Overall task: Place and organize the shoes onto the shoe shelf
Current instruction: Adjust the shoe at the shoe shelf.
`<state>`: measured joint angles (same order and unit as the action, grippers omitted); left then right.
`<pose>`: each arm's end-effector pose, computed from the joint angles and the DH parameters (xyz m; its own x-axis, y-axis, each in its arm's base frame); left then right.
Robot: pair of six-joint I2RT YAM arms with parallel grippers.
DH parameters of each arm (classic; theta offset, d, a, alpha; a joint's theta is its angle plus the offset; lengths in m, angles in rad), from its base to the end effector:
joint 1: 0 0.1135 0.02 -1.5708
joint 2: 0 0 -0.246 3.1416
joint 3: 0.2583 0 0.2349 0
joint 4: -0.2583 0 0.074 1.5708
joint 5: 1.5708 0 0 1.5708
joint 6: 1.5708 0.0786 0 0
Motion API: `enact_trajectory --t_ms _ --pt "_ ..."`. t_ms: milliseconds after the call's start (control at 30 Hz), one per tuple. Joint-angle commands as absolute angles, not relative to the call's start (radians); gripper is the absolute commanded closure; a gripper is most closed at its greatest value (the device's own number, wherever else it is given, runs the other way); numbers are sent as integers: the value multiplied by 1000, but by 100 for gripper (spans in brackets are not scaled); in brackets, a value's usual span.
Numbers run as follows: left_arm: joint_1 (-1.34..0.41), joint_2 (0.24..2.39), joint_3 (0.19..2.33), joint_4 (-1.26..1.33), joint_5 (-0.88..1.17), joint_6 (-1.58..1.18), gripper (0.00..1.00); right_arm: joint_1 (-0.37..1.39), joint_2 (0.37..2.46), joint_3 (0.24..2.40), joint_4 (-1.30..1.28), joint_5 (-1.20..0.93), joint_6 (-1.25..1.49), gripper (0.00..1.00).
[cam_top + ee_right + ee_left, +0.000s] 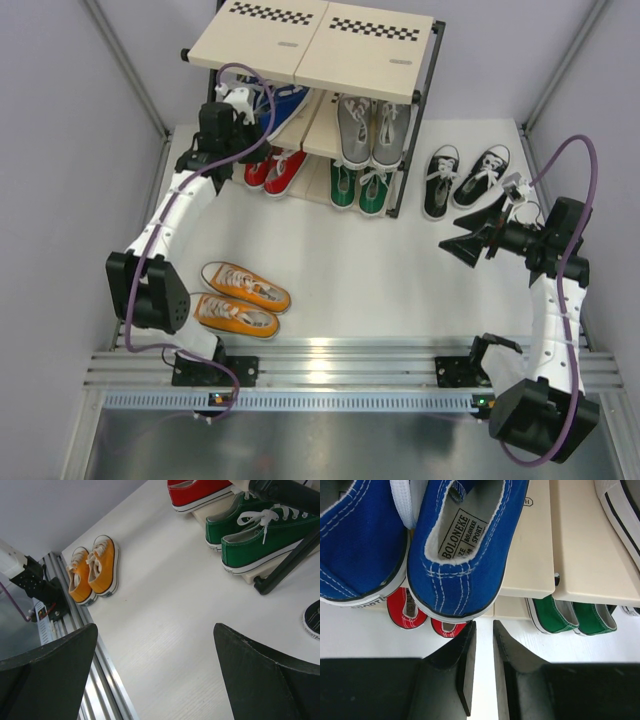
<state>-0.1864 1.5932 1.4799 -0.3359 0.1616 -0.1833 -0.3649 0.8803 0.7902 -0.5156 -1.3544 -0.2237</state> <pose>0.3853 -0.0855 0.3276 -0.4789 -0.0928 -0.8730 0.2421 0.9419 -0.2329 0.1858 0.0112 0.2907 -0.3692 0.0901 -0.9250 -0.7746 0.5200 0.3598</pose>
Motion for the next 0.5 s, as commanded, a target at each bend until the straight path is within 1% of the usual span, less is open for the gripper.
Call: enact_trajectory --t_ms 0,67,167,200,300,333,400,433,467 --pt "-184 1605 1535 -241 123 -164 74 -385 882 792 -483 -1374 -236 1" --pt "-184 1600 1532 -242 130 -164 72 -385 884 792 -485 -1376 -238 1" --pt "-184 1572 1517 -242 158 -176 63 -387 882 795 -489 -1376 -247 1" --pt "-184 1543 1506 -242 158 -182 56 -388 882 796 -494 -1377 -250 1" --pt "-184 1467 1470 -241 160 -196 45 -390 882 802 -514 -1378 -273 1" --pt "-184 1445 1451 -241 161 -199 40 -391 882 805 -523 -1379 -297 1" --pt "-184 1380 1434 -242 169 -201 36 -391 884 824 -580 -1376 -343 1" --pt "-184 1353 1404 -242 169 -206 29 -394 885 831 -609 -1373 -400 1" --pt "-184 1326 1388 -244 169 -206 27 -394 884 837 -645 -1367 -423 1"
